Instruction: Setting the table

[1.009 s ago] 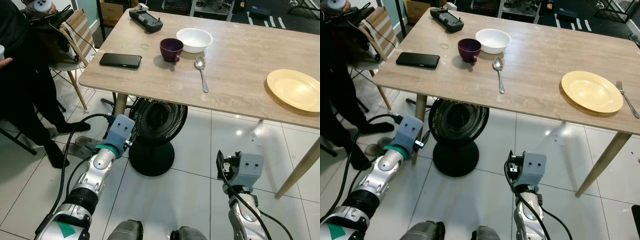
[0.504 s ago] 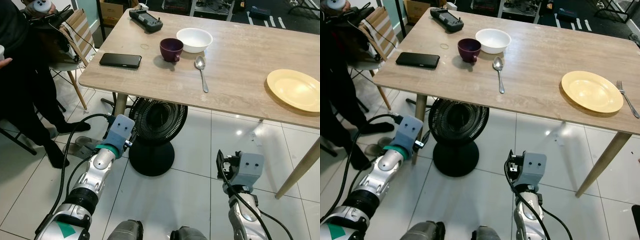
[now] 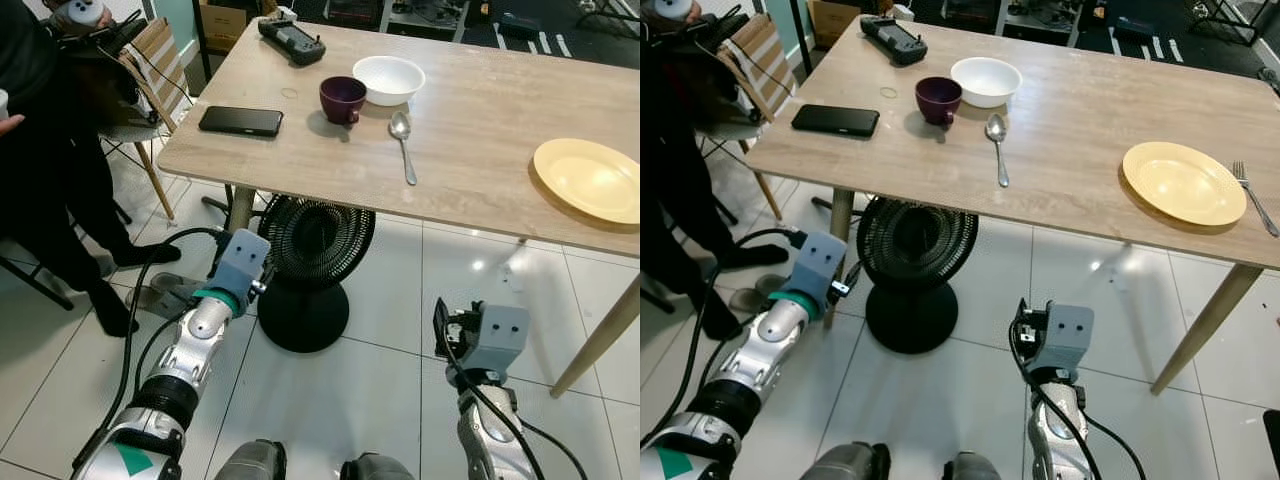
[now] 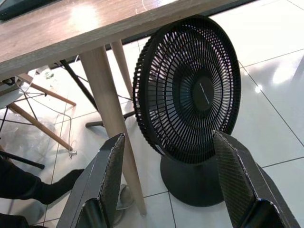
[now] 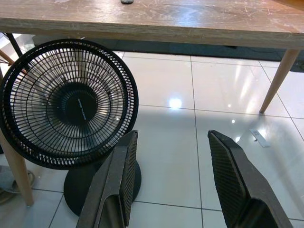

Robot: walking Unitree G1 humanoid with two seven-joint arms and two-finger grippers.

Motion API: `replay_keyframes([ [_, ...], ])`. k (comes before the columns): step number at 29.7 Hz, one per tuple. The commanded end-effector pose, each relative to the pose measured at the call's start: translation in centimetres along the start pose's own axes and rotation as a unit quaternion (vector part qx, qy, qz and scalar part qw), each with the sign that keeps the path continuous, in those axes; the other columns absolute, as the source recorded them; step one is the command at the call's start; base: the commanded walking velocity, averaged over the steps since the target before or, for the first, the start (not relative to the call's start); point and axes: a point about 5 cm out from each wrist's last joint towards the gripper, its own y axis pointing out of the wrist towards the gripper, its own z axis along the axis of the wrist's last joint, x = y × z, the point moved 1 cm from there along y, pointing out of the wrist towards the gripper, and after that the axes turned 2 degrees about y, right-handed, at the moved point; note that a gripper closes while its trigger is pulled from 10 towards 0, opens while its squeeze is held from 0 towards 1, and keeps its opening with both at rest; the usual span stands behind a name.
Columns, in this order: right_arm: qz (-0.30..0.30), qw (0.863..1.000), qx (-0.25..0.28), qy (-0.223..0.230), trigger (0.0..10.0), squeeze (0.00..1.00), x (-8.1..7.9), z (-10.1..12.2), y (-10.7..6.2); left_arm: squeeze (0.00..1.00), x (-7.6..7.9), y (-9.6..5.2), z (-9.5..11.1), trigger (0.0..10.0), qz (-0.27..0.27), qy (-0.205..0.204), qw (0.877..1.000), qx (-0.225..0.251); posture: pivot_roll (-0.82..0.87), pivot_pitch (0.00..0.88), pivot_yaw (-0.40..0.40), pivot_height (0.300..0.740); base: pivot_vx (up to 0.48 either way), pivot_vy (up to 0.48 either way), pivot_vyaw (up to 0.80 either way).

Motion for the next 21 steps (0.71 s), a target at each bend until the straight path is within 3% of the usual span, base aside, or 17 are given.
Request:
replay_keyframes([
  [1, -0.007, 1.0, -0.007, 0.004, 10.0, 0.0, 0.3, -0.21, -0.23, 0.0, 0.22, -0.15, -0.43, 10.0, 0.0, -0.004, 1.0, -0.01, 0.02, 0.0, 0.037, 0.74, 0.0, 0.0, 0.0],
  [21, -0.009, 1.0, -0.009, 0.004, 10.0, 0.0, 0.34, -0.23, -0.2, 0.0, 0.22, -0.1, -0.42, 10.0, -0.001, -0.003, 1.0, -0.012, 0.02, 0.0, 0.038, 0.74, 0.0, 0.0, 0.0],
])
